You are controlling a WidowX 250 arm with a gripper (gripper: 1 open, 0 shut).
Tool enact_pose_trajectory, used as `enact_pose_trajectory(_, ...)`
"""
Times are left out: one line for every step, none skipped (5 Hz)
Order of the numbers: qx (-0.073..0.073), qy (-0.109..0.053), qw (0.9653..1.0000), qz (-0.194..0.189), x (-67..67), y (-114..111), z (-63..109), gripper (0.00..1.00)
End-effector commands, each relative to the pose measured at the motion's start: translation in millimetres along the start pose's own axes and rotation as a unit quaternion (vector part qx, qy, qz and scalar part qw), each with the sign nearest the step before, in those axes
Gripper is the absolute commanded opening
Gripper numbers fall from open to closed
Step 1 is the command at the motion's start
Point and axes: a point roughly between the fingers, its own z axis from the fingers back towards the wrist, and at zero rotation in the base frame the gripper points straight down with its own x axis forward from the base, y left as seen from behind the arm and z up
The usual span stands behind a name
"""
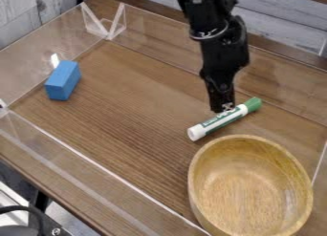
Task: Remove the green marker from inside the brown bowl and put it on the table
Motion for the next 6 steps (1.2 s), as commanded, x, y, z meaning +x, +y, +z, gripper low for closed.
enact_pose_trajectory(0.015, -0.019, 0.9997, -0.007, 8.2, 10.3, 12.6, 0.0)
enact_pose_trajectory(0.008, -0.019, 0.9997, -0.011, 7.6, 11.2, 12.8, 0.0)
enact_pose_trajectory(0.003, -0.019, 0.9997, -0.016, 7.0, 12.3, 12.3, 0.0)
enact_pose_trajectory(-0.001, -0.025, 0.9997, -0.008, 6.2, 13.8, 14.6, 0.0)
enact_pose_trajectory(-0.004, -0.031, 0.9995, -0.001, 5.3, 15.3, 17.0, 0.0)
enact_pose_trajectory(-0.007, -0.035, 0.9993, 0.006, 4.4, 16.6, 20.2, 0.0)
